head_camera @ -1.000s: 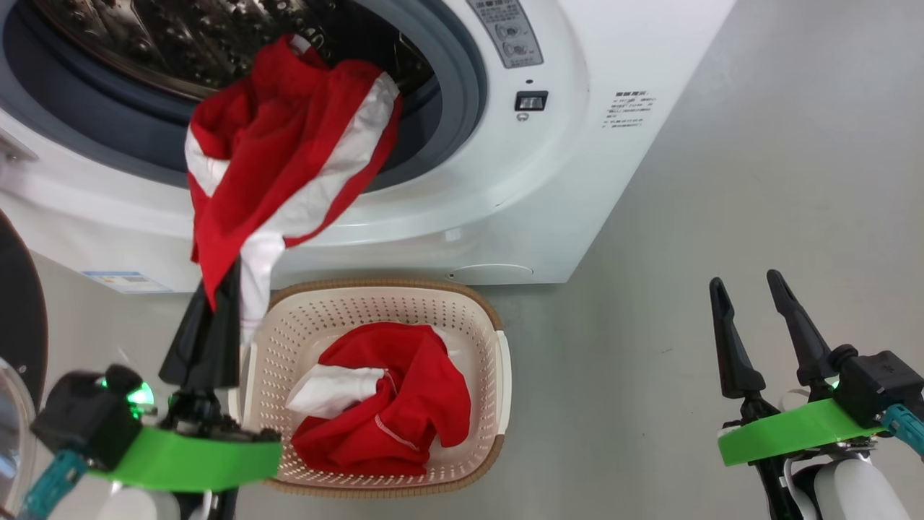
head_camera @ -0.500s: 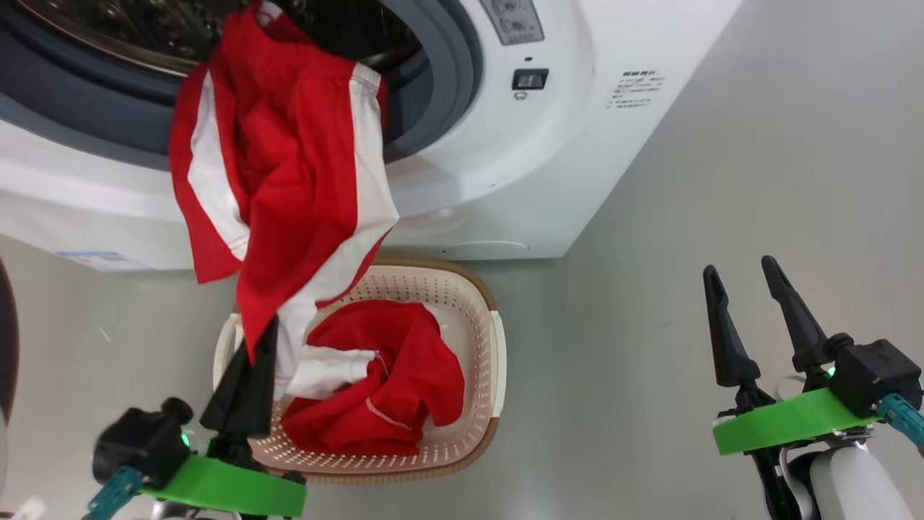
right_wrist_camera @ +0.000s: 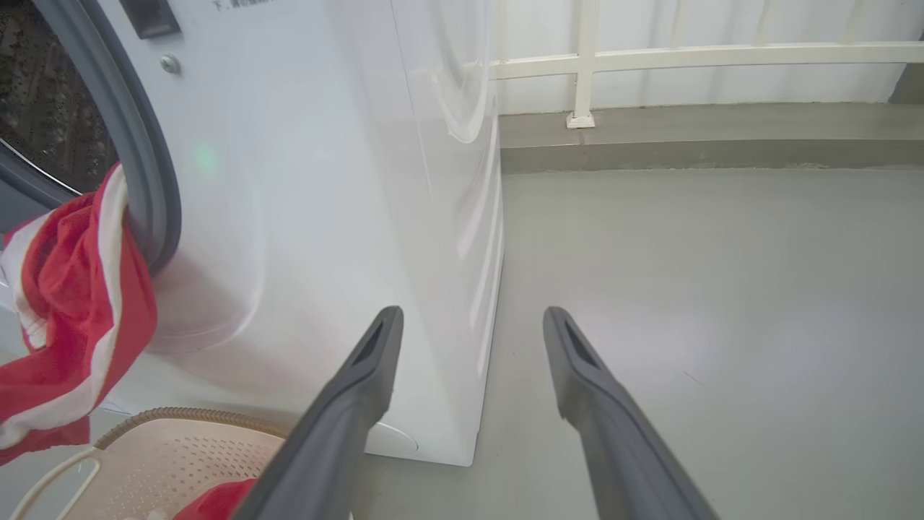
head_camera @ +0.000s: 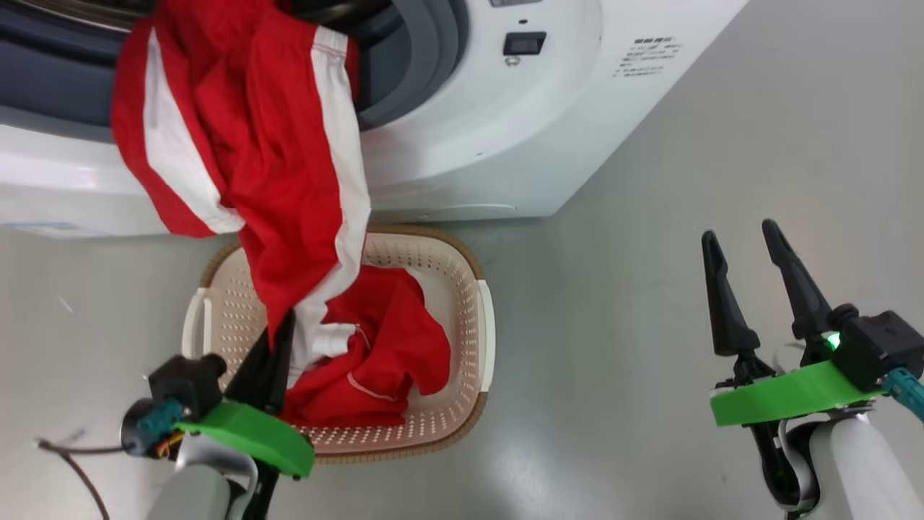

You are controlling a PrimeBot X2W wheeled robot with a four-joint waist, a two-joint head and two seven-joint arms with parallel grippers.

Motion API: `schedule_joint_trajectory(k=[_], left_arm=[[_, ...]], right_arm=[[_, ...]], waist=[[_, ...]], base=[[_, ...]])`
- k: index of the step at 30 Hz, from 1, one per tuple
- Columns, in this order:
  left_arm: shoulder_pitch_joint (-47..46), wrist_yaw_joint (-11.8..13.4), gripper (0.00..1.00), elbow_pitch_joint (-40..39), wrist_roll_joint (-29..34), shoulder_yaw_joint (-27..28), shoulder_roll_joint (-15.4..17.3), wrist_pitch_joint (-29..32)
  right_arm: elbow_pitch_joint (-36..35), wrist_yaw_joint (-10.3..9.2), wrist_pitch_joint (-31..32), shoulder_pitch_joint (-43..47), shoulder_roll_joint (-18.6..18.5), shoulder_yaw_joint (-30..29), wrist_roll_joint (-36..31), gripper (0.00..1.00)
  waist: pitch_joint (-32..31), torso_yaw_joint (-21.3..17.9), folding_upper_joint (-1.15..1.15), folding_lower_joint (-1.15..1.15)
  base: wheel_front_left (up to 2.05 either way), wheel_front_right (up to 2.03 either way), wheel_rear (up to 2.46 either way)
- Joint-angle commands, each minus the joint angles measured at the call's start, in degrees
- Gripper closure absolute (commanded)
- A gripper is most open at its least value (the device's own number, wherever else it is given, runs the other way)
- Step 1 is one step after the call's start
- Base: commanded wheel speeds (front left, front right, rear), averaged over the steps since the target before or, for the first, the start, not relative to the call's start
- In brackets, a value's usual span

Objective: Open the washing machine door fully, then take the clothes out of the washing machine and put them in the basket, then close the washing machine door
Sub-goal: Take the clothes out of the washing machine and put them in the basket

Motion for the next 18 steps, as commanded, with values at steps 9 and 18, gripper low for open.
schedule_joint_trajectory(k=[9,18], left_arm=[[-10.5,-0.3,0.97,12.9,-1.9,-2.5,2.1,-0.5],[-19.6,-0.3,0.77,23.6,-3.7,-6.4,3.0,-0.5]], right_arm=[[-1.8,0.35,-0.4,-2.3,-0.5,1.9,0.5,0.00],[-2.0,0.35,-0.4,-4.1,-0.5,2.9,0.6,0.00]], waist=[[5.1,-1.1,0.00,0.00],[8.3,-1.8,0.00,0.00]], base=[[0.00,0.00,0.00],[0.00,0.00,0.00]])
